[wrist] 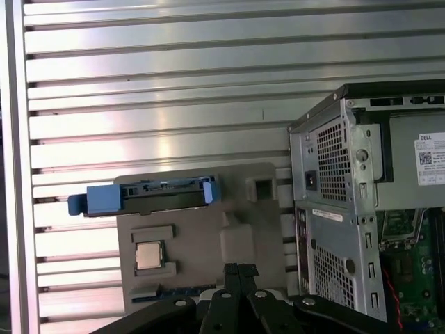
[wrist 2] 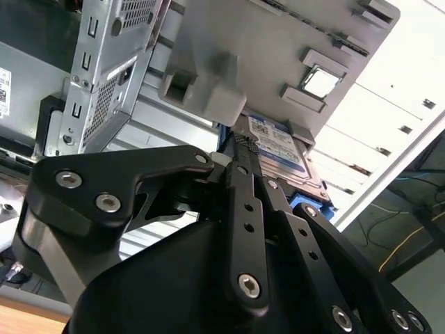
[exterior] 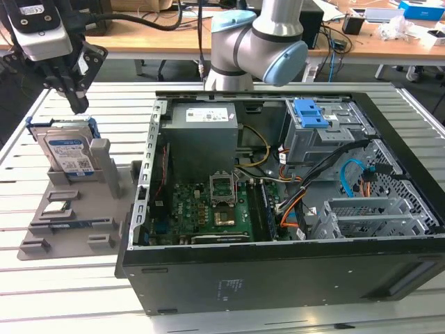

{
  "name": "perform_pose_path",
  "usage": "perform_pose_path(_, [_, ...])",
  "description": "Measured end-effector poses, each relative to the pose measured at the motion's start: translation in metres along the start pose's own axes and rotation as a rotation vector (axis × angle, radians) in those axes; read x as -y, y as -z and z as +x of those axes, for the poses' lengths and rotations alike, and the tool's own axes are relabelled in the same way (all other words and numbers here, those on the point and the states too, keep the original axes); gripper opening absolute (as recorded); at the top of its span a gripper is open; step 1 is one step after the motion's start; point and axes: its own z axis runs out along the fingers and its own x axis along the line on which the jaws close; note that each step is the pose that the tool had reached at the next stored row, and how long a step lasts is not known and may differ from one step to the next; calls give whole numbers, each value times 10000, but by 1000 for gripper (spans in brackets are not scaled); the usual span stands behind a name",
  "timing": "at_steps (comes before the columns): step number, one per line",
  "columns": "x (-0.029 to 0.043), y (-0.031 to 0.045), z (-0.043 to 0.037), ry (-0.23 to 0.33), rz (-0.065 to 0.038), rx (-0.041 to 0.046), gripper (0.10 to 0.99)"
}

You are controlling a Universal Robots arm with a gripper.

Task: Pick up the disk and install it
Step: 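Reach for the disk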

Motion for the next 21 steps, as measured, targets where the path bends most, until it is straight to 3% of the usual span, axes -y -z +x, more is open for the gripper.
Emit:
perform_pose_path(18, [32,9,420,1,0,0,106])
perform_pose_path(21, [40,12,533,1,0,0,106])
